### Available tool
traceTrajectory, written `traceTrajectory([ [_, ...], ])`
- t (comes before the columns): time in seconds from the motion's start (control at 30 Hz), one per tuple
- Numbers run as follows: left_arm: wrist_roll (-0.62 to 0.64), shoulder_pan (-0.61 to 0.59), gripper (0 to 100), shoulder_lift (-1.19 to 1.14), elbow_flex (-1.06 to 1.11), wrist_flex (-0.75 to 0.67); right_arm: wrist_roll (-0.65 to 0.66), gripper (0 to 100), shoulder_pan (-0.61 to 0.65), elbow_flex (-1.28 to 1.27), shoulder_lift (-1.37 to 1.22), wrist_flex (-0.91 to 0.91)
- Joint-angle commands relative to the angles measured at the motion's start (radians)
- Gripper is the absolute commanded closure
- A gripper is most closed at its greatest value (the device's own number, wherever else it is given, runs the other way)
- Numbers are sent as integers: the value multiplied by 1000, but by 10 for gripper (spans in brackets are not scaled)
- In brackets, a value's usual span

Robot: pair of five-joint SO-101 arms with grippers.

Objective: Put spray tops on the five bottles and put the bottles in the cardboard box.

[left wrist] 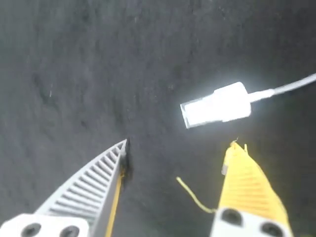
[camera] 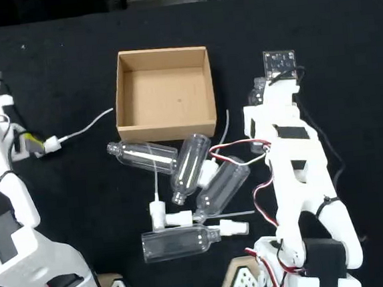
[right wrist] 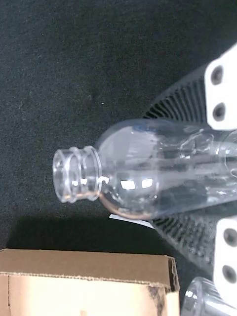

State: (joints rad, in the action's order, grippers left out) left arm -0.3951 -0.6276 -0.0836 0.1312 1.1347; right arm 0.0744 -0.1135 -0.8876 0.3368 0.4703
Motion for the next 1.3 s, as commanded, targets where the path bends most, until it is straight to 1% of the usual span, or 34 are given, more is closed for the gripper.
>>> traceTrajectory([
  [0.0,279,33,711,11,-108,64,-6,928,-25,5,2,-23],
  [0.13,689,110,710,11,-101,61,-6,928,-25,5,2,-23],
  [0.2,856,143,710,11,-96,69,-6,928,-25,5,2,-23],
  [0.27,962,162,710,11,-77,61,-6,928,-25,5,2,-23],
  [0.33,1039,165,710,9,-68,51,-6,928,-25,5,2,-23],
  [0.4,1096,156,710,-12,-50,8,-6,928,-25,5,2,-23],
  [0.5,1138,134,710,-81,-41,-23,-6,928,-25,5,2,-23],
  [0.63,1140,136,710,-207,-51,-23,-5,928,-25,5,2,-23],
  [0.77,1142,128,710,-285,-117,-17,-5,928,-25,5,2,-23],
  [1.1,1142,130,718,-354,-191,-15,-5,928,-26,5,2,-23],
  [1.17,1142,130,759,-354,-188,-15,-5,928,-26,5,2,-23],
  [1.27,1142,134,859,-354,-186,-14,-5,928,-26,5,2,-23],
])
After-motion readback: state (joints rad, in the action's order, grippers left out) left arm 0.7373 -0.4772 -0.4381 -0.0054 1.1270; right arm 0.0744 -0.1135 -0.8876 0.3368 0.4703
